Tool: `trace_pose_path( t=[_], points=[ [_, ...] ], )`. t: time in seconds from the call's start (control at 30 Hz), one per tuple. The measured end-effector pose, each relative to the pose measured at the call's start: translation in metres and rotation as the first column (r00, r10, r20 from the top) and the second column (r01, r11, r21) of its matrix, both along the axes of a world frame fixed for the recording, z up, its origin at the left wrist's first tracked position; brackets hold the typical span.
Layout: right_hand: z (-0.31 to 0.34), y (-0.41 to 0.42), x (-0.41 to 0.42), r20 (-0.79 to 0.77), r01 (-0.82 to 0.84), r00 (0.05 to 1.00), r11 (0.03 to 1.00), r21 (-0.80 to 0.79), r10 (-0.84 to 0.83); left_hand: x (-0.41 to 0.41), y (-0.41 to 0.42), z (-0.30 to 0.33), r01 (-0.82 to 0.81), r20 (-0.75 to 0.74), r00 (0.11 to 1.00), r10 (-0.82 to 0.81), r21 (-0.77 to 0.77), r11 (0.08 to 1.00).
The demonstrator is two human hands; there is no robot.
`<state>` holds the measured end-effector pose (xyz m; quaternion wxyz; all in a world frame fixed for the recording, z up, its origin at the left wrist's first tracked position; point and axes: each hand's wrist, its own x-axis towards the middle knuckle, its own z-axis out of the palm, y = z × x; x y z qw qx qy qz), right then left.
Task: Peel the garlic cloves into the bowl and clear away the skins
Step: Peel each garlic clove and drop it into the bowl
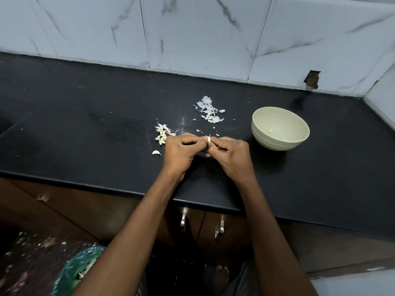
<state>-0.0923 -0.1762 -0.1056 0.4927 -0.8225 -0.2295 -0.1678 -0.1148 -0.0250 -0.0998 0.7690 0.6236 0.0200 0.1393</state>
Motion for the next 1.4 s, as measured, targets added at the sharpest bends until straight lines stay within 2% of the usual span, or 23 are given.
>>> trace_pose_path(
  t=[0.3,0.43,0.73,0.87,1.13,1.23,1.4],
  points=[
    [0.0041,-0.0005,-0.0024,-0.036,-0.029,0.999,0.999,0.021,0.030,0.0018,0.0004,-0.0019,-0.019,-0.041,0.999,0.018,-0.026,0.999],
    [0.0082,-0.0005,-0.0059,-0.117,-0.047,0.991,0.988,0.150,0.065,0.0057,0.0030,-0.0048,-0.032,-0.065,0.998,0.024,-0.125,0.992],
    [0.0041,0.0019,-0.0040,-0.314,-0.027,0.934,0.910,0.413,0.170,0.0060,0.0044,-0.0025,0.077,-0.061,0.994,-0.088,-0.162,0.984],
    [0.0072,0.0045,-0.0045,-0.352,-0.023,0.908,0.868,0.496,0.225,0.0074,0.0017,-0.0040,0.003,-0.057,0.998,-0.012,-0.166,0.986],
    [0.0100,-0.0002,-0.0038,-0.408,0.000,0.862,0.805,0.593,0.300,0.0076,0.0030,-0.0073,0.020,0.009,1.000,-0.019,-0.164,0.986],
    [0.0101,-0.0008,-0.0029,-0.414,0.014,0.859,0.794,0.608,0.302,0.0071,0.0039,-0.0057,0.036,0.016,0.999,-0.034,-0.190,0.981],
    [0.0099,-0.0010,-0.0027,-0.431,0.050,0.859,0.792,0.609,0.277,0.0072,0.0048,-0.0080,0.080,0.035,0.997,-0.076,-0.141,0.987]
  ],
)
